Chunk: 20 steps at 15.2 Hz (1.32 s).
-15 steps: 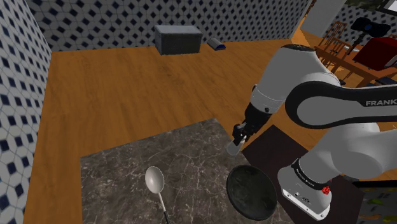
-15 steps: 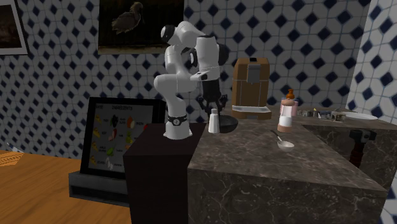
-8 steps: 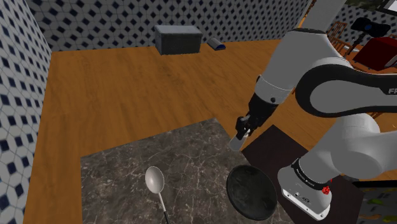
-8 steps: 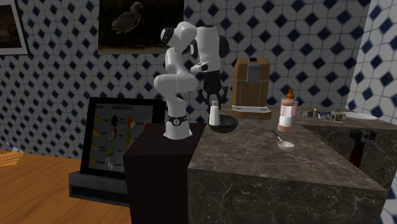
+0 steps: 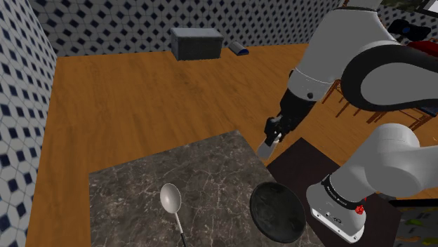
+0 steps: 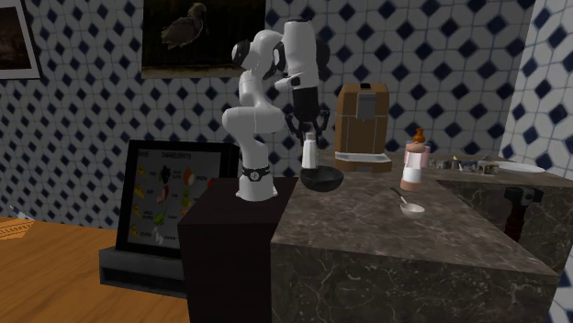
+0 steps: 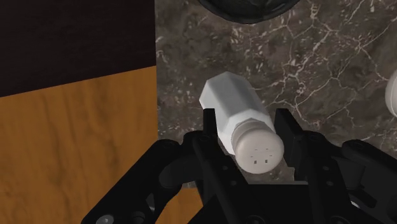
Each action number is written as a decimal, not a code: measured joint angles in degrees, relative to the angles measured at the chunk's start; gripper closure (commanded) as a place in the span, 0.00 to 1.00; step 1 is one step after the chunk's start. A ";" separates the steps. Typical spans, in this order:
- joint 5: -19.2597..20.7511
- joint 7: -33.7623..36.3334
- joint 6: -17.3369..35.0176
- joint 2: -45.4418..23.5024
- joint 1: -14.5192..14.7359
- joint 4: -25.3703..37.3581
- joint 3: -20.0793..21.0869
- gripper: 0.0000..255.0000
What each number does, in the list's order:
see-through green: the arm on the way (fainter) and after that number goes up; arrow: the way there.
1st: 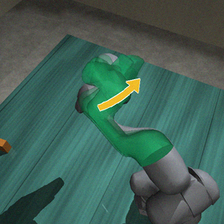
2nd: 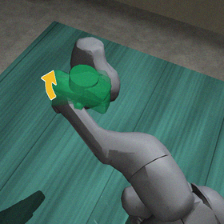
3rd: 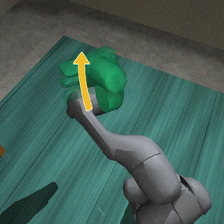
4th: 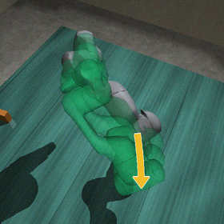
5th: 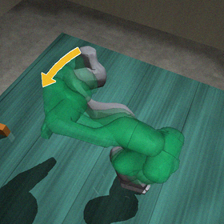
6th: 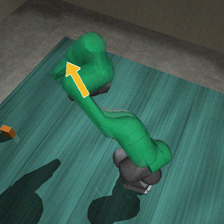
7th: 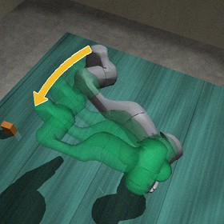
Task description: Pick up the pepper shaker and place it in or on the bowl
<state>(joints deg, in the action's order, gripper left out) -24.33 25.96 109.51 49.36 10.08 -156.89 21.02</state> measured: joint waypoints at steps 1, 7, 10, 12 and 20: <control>0.30 0.15 -1.02 0.32 -0.08 0.72 -0.30 1.00; -2.26 5.62 -7.43 7.75 3.96 0.72 1.83 1.00; -4.78 9.79 -10.11 10.93 6.73 1.12 4.37 1.00; -6.47 12.70 -12.20 13.70 8.84 1.10 5.90 1.00; -11.07 17.28 -12.75 17.69 12.82 -1.31 10.31 1.00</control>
<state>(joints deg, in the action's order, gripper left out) -35.40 43.25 96.77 67.05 22.90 -158.20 31.33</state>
